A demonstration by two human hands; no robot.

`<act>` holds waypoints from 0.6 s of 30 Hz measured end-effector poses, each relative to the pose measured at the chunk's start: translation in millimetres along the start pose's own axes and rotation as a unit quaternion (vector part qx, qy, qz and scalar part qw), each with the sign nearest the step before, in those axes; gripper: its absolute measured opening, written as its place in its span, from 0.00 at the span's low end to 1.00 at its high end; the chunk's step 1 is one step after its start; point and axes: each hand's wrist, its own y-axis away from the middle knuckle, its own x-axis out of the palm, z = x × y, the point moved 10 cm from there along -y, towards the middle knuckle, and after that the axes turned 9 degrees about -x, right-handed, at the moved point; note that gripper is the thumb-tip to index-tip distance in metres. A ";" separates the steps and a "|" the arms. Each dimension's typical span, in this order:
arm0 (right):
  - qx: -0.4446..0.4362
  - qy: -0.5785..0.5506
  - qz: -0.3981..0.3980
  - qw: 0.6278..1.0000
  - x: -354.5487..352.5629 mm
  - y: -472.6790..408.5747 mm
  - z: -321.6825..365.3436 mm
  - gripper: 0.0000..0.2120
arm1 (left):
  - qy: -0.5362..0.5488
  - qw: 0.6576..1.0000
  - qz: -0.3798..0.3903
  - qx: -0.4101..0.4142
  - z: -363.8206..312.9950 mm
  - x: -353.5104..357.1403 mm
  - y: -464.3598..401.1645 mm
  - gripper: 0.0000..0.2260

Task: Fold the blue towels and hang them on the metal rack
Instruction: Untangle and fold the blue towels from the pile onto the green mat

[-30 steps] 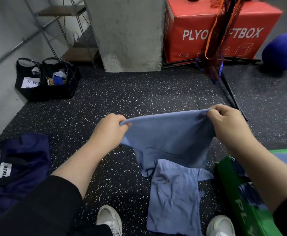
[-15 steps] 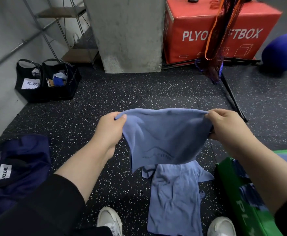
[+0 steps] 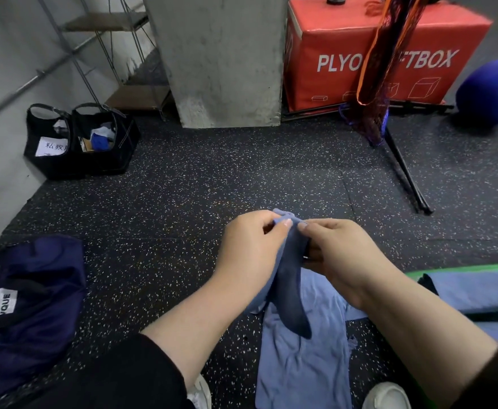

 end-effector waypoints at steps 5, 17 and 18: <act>-0.001 -0.058 0.016 0.998 12.3 1.6 2.8 0.17 | -0.045 0.996 -0.013 0.070 -17.2 0.7 6.0 0.06; -0.085 0.166 0.005 0.982 -19.2 -9.4 23.2 0.14 | -0.116 0.978 -0.018 0.170 -43.7 -15.0 8.7 0.09; -0.102 0.211 0.019 0.972 -17.9 -8.2 29.1 0.14 | -0.149 0.975 0.005 0.167 -43.6 -16.5 3.1 0.06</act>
